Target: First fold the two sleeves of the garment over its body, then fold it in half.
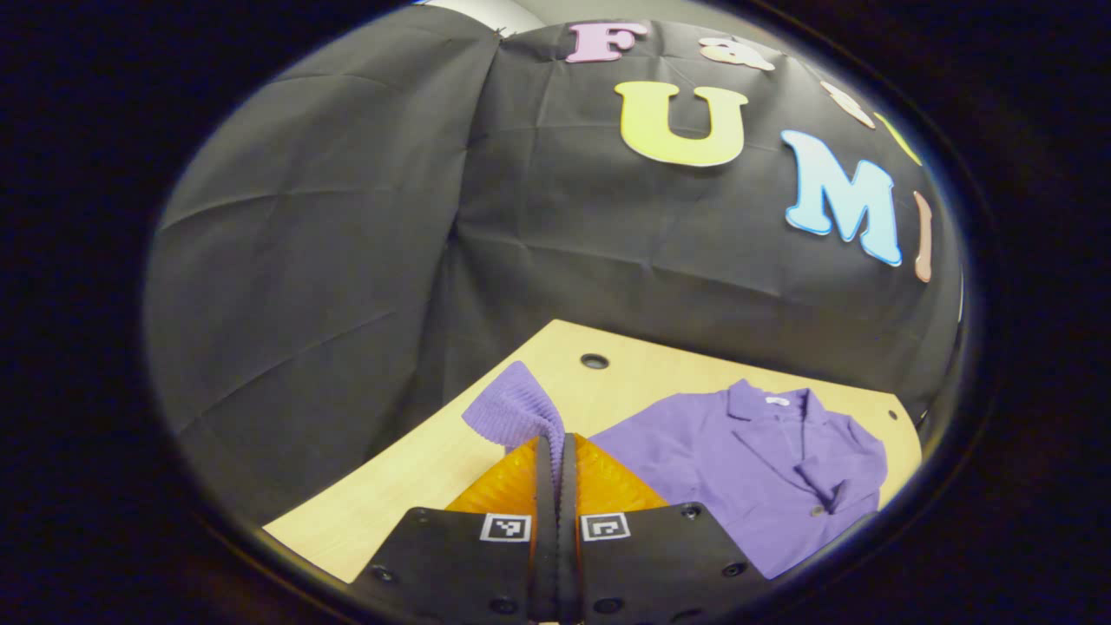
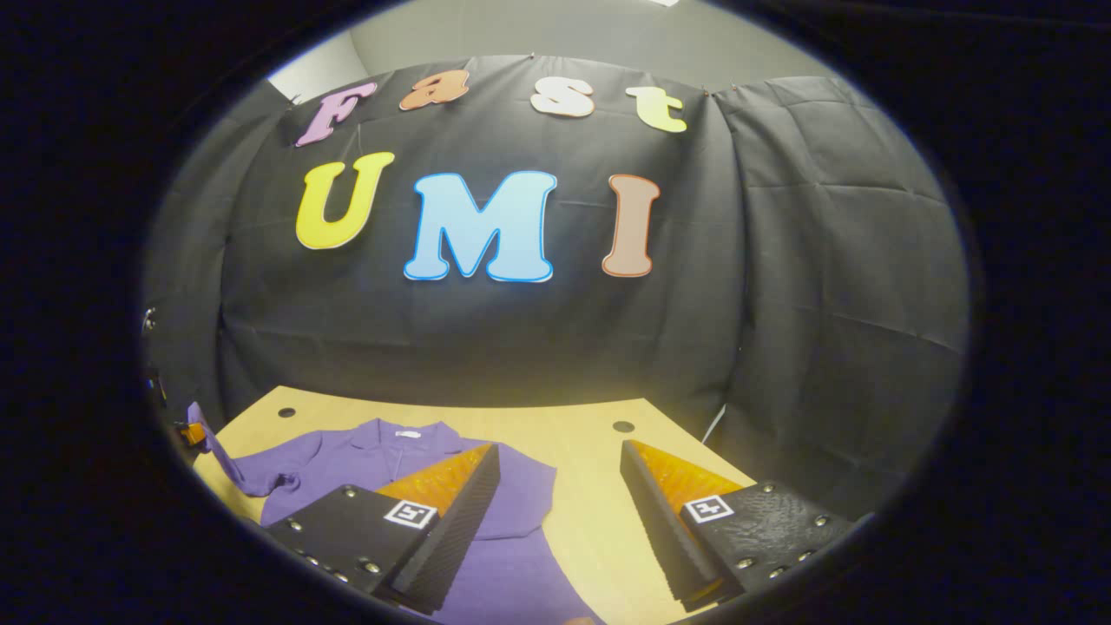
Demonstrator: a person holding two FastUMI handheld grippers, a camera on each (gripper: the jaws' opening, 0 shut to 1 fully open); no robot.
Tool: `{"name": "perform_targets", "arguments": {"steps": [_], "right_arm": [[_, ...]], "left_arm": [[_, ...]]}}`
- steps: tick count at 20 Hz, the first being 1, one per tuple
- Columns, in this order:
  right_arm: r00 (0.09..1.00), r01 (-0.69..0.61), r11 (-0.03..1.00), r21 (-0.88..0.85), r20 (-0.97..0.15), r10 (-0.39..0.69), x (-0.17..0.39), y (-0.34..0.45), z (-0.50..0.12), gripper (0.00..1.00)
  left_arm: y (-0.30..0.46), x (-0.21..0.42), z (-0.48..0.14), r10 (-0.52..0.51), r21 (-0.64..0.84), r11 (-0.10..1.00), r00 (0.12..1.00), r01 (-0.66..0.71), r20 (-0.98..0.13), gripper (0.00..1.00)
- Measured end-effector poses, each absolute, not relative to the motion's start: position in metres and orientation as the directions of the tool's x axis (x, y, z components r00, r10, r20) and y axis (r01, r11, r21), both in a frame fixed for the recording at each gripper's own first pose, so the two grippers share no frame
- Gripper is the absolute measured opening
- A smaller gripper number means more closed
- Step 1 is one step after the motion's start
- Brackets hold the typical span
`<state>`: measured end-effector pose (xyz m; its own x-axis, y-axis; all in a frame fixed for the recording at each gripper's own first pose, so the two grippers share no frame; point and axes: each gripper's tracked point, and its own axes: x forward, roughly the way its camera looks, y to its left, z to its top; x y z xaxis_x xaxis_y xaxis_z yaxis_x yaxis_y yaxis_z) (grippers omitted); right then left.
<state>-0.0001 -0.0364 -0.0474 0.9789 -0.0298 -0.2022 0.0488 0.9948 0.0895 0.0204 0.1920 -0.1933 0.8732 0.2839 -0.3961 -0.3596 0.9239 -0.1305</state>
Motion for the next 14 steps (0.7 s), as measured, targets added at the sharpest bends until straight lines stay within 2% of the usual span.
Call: {"name": "perform_targets", "arguments": {"steps": [9, 14], "right_arm": [[0.981, 0.01, 0.996, 0.088, -0.192, 0.007, 0.021, -0.044, -0.052, 0.88], [0.979, -0.001, 0.996, 0.094, -0.202, 0.02, 0.035, -0.055, -0.064, 0.88]], "left_arm": [[0.075, 0.091, -0.163, 0.125, -0.24, 0.948, 0.938, -0.209, -0.323, 0.07], [-0.016, 0.134, -0.144, 0.008, -0.261, 0.961, 0.958, -0.087, -0.288, 0.06]]}}
